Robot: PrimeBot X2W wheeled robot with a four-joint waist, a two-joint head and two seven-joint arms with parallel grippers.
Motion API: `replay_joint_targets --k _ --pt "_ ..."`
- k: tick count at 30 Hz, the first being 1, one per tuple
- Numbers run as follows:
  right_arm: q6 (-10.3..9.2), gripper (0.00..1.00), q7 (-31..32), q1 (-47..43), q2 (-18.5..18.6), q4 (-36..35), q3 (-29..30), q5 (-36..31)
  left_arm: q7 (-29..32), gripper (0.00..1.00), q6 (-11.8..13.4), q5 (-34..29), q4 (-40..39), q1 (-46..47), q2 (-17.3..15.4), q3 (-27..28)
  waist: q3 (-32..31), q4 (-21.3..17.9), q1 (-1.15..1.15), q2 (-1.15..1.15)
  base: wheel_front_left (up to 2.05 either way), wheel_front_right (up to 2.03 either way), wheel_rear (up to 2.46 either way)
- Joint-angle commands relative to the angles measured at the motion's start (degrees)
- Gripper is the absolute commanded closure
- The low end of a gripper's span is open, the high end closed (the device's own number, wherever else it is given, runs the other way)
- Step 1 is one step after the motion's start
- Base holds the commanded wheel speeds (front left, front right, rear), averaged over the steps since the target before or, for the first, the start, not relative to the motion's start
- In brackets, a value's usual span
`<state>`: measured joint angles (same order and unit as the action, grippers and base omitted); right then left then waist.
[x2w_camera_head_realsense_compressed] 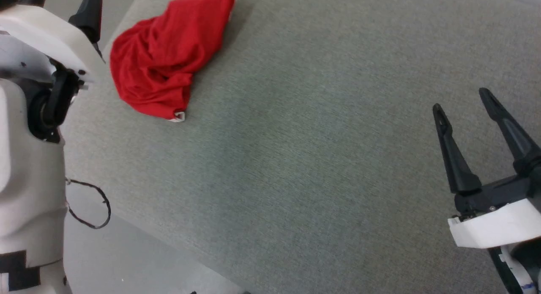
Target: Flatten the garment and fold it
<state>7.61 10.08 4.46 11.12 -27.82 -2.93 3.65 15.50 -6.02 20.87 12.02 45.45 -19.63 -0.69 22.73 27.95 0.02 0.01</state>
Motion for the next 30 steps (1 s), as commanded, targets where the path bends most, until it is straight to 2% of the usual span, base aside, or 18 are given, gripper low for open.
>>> replay_joint_targets --k 1,11,20,25,26,27,30 --pt "-0.12 0.00 0.4 0.8 0.5 -1.0 0.2 0.5 1.0 0.00 -0.3 0.5 1.1 1.0 -0.8 -0.1 5.8 -4.2 -0.02 -0.01 0.00 0.00 0.00" --pt "-0.12 0.00 3.2 2.8 2.9 -4.6 0.7 1.5 8.2 0.00 -0.8 2.0 9.5 1.2 -4.4 -1.9 11.3 -8.7 -0.02 -0.01 0.00 0.00 0.00" --pt "-0.12 0.00 4.7 2.5 4.3 -6.8 3.1 2.3 9.6 0.00 -0.4 1.3 16.7 0.3 -5.9 -2.9 13.0 -11.2 -0.02 -0.01 0.00 0.00 0.00" --pt "-0.12 0.00 5.1 2.9 4.8 -7.4 3.5 2.6 8.5 0.00 0.2 1.2 19.7 0.4 -5.3 -3.4 13.9 -11.3 -0.02 -0.01 0.00 0.00 0.00" --pt "-0.12 0.00 5.2 2.9 4.8 -7.5 3.6 2.6 8.1 0.27 0.3 1.0 20.2 0.5 -5.2 -3.6 14.0 -11.2 -0.02 -0.01 0.00 0.00 0.00" --pt "-0.12 0.00 5.2 2.9 4.8 -7.5 3.6 2.6 7.6 1.00 0.3 0.8 20.6 0.6 -5.1 -3.8 14.1 -11.1 -0.02 -0.01 0.00 0.00 0.00" --pt "-0.12 0.00 5.3 3.1 4.7 -7.3 3.2 2.7 5.7 1.00 0.5 0.7 21.6 1.2 -5.0 -3.8 14.0 -10.9 -0.02 -0.01 0.00 0.00 0.00"
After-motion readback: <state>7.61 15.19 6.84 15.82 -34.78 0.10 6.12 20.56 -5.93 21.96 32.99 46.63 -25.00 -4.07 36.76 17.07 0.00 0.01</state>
